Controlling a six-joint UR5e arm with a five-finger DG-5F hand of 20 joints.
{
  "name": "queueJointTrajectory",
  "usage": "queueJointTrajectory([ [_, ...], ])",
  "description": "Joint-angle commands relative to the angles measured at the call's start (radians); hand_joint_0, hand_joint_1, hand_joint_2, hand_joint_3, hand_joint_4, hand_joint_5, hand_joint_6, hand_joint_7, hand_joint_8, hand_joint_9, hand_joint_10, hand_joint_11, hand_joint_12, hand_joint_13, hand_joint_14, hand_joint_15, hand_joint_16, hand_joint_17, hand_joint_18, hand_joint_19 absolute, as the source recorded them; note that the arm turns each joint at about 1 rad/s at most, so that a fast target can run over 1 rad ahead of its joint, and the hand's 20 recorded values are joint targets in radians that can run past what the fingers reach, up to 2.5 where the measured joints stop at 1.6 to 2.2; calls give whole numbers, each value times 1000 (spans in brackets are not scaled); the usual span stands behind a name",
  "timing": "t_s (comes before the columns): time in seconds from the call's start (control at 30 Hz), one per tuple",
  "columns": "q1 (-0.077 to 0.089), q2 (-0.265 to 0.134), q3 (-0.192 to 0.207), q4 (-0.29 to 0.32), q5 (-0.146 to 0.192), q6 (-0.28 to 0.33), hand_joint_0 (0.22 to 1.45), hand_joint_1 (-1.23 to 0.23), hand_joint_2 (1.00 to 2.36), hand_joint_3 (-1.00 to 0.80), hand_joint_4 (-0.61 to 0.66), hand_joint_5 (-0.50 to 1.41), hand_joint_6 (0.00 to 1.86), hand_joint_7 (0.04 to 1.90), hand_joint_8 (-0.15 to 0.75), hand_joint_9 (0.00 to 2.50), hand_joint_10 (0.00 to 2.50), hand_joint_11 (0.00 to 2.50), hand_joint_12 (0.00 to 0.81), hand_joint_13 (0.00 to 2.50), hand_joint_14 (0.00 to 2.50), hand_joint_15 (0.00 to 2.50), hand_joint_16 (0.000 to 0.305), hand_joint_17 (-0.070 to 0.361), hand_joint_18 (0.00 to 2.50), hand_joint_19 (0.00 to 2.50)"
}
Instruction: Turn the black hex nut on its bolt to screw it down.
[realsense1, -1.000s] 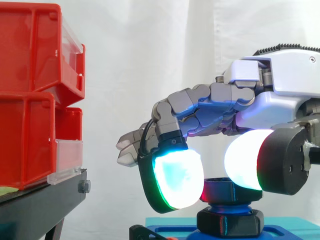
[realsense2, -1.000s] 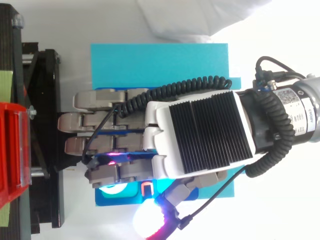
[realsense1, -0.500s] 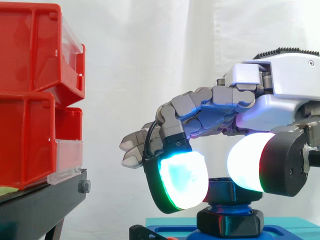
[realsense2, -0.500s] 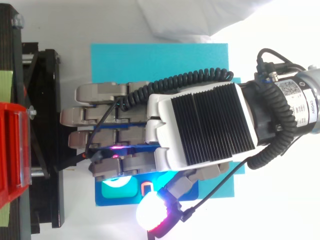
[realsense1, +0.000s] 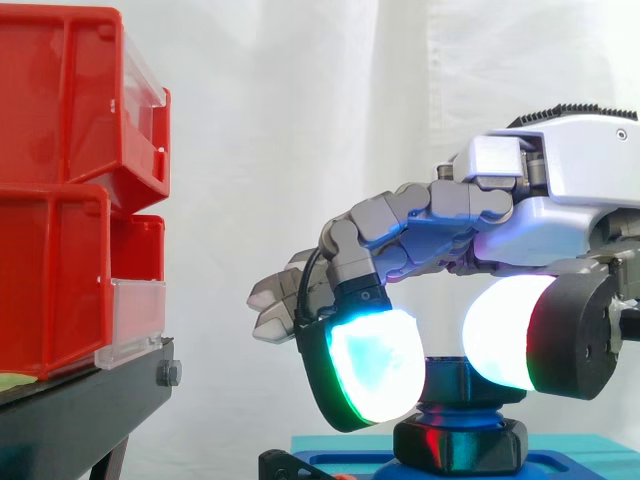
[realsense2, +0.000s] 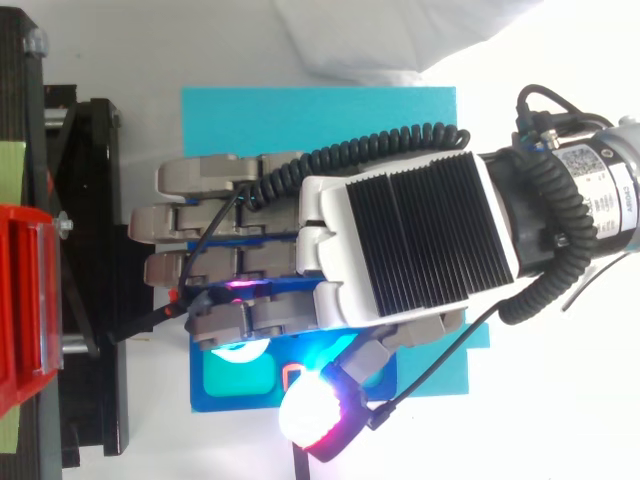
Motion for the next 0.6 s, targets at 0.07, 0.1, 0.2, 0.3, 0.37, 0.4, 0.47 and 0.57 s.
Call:
queueJointTrajectory([
  [0.07, -9, 0, -1, 0, -12, -7, 473, -363, 1000, -500, 158, -99, 542, 1360, 212, 519, 0, 26, 258, 277, 0, 0, 47, 105, 81, 120],
  [0.1, -12, 0, 0, 0, -15, -8, 472, -361, 1000, -500, 160, -99, 542, 1361, 211, 520, 0, 27, 258, 277, 0, 0, 47, 106, 82, 124],
  [0.2, -17, 0, 0, 0, -21, -10, 474, -355, 1000, -500, 165, -99, 541, 1366, 213, 520, 0, 32, 259, 279, 0, 0, 47, 105, 81, 124],
  [0.3, -23, 0, -1, 0, -32, -10, 475, -351, 1000, -500, 159, -99, 541, 1371, 211, 523, 0, 28, 259, 280, 0, 0, 47, 105, 81, 125],
  [0.37, -28, 0, -1, 0, -38, -10, 474, -346, 1000, -500, 160, -99, 541, 1369, 212, 524, 0, 28, 259, 280, 0, 0, 47, 105, 81, 124],
  [0.4, -31, 0, 0, 0, -43, -10, 475, -344, 1000, -500, 159, -99, 541, 1364, 213, 523, 1, 28, 259, 280, 0, 0, 47, 105, 80, 124],
  [0.47, -32, 0, 0, 1, -46, -10, 476, -314, 1000, -500, 157, -98, 540, 1366, 214, 525, 0, 34, 259, 281, 0, 0, 47, 105, 80, 131],
  [0.57, -40, 0, 0, 1, -49, -10, 478, -253, 1000, -500, 149, -98, 537, 1372, 214, 527, 0, 28, 260, 279, 0, 0, 47, 106, 77, 136],
])
